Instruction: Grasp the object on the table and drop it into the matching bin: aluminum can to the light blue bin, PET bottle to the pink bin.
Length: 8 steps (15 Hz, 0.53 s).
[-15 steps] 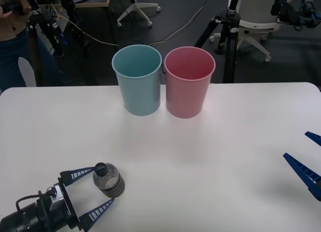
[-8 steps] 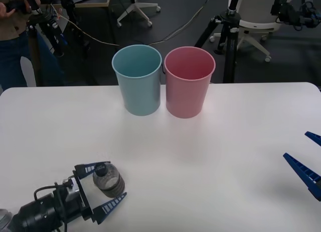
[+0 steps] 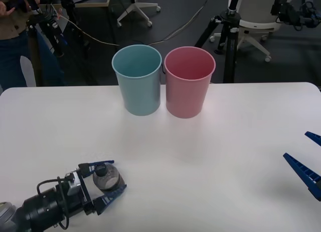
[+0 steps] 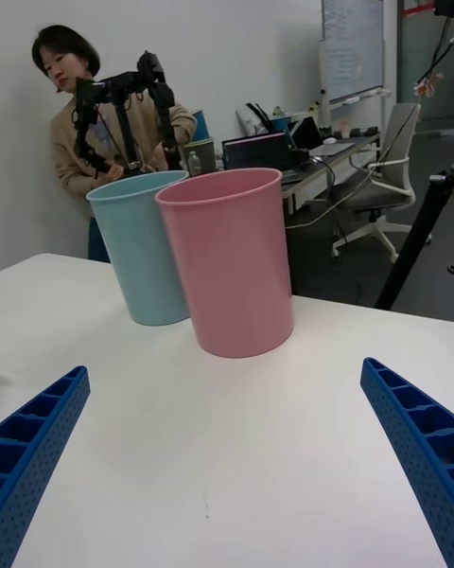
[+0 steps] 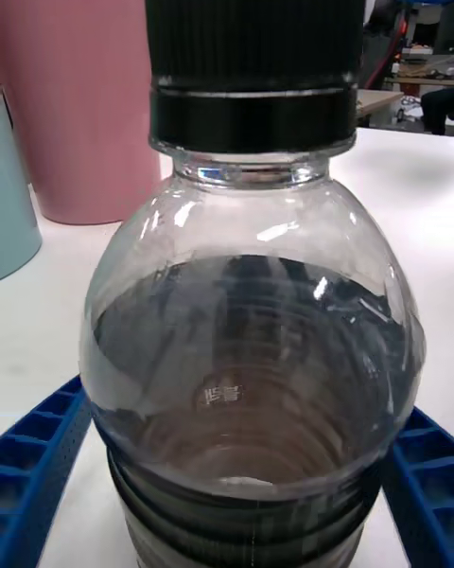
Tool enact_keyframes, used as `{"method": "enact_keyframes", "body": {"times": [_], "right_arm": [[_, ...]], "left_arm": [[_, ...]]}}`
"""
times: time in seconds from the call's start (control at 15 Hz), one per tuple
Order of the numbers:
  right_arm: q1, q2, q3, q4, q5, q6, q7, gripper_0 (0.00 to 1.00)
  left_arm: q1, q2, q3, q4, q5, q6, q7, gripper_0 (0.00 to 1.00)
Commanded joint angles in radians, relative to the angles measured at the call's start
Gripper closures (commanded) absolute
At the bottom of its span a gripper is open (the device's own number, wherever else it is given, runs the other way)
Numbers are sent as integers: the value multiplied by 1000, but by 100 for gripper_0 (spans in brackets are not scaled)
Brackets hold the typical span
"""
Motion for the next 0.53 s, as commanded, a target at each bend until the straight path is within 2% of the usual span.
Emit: {"method": "enact_keyframes", "body": {"times": [0.07, 0.53], "right_arm": [[0, 0, 0, 0, 0, 0, 0, 0], [0, 0, 0, 0, 0, 0, 0, 0]], "left_arm": [[-1, 0, 6, -1, 3, -4, 13, 96], [8, 18, 29, -23, 5, -47, 35, 100]]}}
